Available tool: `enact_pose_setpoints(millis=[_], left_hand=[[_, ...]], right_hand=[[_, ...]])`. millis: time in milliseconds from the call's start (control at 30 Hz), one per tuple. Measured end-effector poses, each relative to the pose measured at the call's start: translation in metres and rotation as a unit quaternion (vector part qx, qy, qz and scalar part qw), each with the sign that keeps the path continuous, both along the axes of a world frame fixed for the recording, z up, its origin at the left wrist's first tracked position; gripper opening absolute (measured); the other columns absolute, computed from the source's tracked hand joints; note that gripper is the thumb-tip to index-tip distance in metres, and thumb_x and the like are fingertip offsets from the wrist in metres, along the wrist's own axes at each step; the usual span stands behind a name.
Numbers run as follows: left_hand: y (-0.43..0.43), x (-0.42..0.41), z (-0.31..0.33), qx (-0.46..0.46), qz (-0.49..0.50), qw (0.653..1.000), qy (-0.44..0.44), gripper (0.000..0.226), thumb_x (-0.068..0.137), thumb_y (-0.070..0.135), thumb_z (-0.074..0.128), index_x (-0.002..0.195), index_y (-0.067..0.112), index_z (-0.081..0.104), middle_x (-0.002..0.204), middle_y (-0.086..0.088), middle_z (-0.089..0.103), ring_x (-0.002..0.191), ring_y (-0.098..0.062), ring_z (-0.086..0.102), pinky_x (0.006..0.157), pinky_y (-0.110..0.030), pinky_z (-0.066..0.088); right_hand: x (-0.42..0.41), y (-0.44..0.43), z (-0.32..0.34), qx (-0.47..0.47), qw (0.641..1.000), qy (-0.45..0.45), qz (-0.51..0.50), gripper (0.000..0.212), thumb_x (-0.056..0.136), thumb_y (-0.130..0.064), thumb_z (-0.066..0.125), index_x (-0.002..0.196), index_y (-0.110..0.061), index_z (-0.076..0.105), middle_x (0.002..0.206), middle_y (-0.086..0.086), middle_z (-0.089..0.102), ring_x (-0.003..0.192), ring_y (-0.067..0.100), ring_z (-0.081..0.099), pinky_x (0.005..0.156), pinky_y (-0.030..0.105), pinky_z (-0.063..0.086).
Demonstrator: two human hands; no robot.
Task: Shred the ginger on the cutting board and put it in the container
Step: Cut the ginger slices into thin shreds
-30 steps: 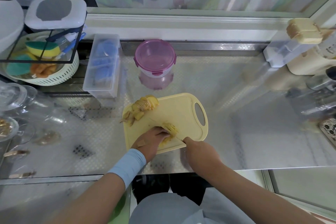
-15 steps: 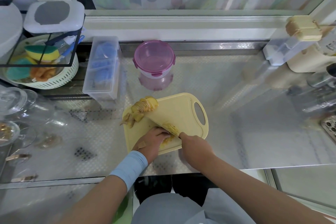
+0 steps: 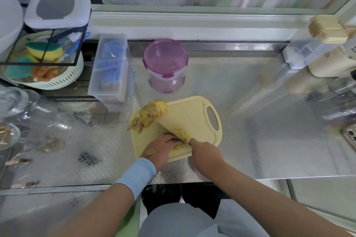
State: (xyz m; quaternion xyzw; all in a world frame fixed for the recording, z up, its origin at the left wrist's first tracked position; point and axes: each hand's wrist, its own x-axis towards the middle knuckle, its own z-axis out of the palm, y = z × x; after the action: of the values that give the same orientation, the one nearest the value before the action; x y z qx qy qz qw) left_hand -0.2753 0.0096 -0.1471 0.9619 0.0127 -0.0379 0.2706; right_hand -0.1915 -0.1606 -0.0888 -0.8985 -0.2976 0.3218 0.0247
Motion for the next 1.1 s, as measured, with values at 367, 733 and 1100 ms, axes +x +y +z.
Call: enact_pose_setpoints(millis=[367,733,1100], left_hand=[[0.002,0.001,0.007,0.021,-0.021,0.998,-0.061,0.057,0.045,0.004,0.092,0.094,0.028,0.074,0.105,0.009,0.068,0.102,-0.005,0.046,0.076,-0.018,0.051],[0.003,-0.001,0.004,-0.009,0.016,0.999,-0.032,0.057,0.065,-0.007,0.078,0.112,0.023,0.07,0.119,0.002,0.064,0.111,-0.009,0.045,0.088,-0.023,0.046],[0.002,0.0,0.006,0.01,0.006,0.998,-0.056,0.061,0.048,0.0,0.089,0.1,0.028,0.074,0.108,0.01,0.067,0.104,-0.004,0.046,0.075,-0.016,0.05]], right_hand=[[-0.001,-0.025,0.004,-0.002,1.0,-0.016,0.004,0.017,0.098,-0.014,0.04,0.113,-0.016,0.047,0.067,0.0,0.045,0.056,0.02,0.044,0.052,0.034,0.037],[0.008,0.012,-0.003,0.014,1.0,-0.003,0.018,0.023,0.093,-0.004,0.041,0.112,-0.016,0.046,0.07,0.001,0.042,0.062,0.026,0.048,0.051,0.032,0.034],[-0.002,-0.024,0.004,-0.004,1.0,-0.011,0.015,0.008,0.098,-0.015,0.042,0.098,-0.02,0.035,0.068,0.0,0.044,0.059,0.022,0.045,0.054,0.034,0.038]])
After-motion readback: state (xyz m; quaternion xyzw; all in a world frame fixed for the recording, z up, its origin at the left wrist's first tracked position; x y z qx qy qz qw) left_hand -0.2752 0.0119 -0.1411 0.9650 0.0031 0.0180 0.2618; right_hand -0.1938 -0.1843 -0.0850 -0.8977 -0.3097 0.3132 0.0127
